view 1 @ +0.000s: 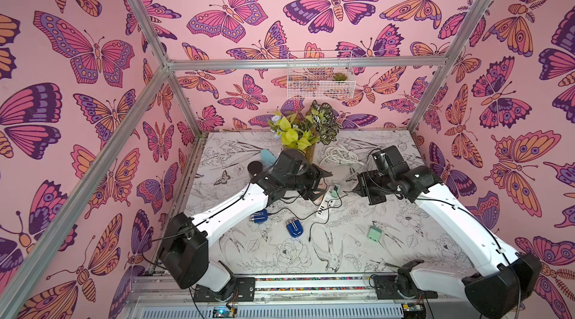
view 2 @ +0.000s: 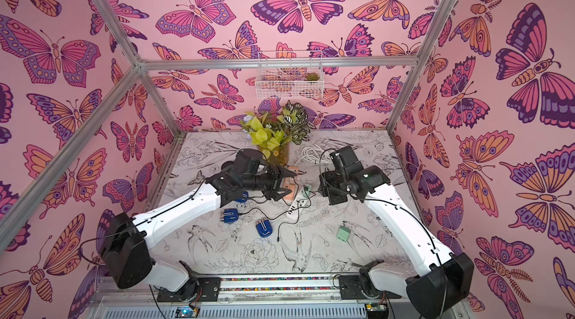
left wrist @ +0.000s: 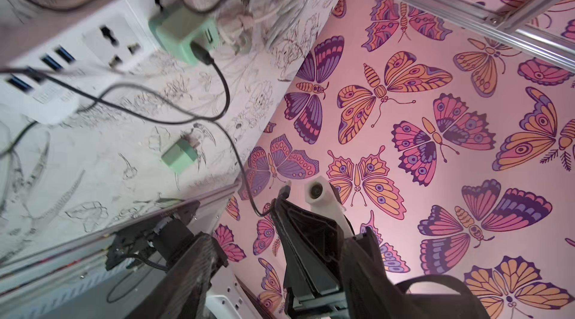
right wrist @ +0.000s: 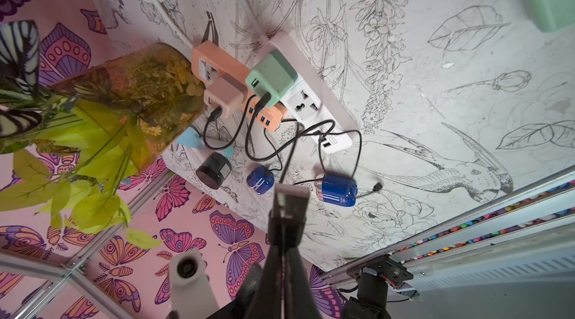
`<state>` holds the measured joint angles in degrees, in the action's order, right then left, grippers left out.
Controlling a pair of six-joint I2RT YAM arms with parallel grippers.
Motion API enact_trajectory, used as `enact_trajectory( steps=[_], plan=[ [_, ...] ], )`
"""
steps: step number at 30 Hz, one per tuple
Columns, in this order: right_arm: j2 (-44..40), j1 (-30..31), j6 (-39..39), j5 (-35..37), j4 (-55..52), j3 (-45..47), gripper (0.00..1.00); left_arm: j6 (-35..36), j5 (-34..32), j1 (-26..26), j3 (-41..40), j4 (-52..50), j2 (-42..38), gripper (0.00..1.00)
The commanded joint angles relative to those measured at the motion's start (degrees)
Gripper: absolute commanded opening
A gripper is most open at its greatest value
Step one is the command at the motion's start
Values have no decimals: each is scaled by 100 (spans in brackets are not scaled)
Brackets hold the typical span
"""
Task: Charge the electric shaver
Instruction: Pick up the charging cable from the center of the board.
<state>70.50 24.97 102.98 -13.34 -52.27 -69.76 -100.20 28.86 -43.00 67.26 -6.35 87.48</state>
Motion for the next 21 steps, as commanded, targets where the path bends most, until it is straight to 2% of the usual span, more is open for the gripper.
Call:
enact_trajectory(
  steps=[1,5,13,18,21],
  plan=[
    [3,65,284,-68,-12,-105,0,-834,131,-236,124,397,259,65],
    [-47,82,338,-82,129,-52,0,-1284,15,-318,148,854,523,58],
    [-216,87,519,-122,383,180,0,-1485,31,-418,372,1180,882,38],
    [-255,87,659,-153,701,315,0,-1484,32,-481,366,1189,933,32],
    [-250,85,757,-186,855,382,0,-1465,11,-490,341,1189,924,26]
  ],
)
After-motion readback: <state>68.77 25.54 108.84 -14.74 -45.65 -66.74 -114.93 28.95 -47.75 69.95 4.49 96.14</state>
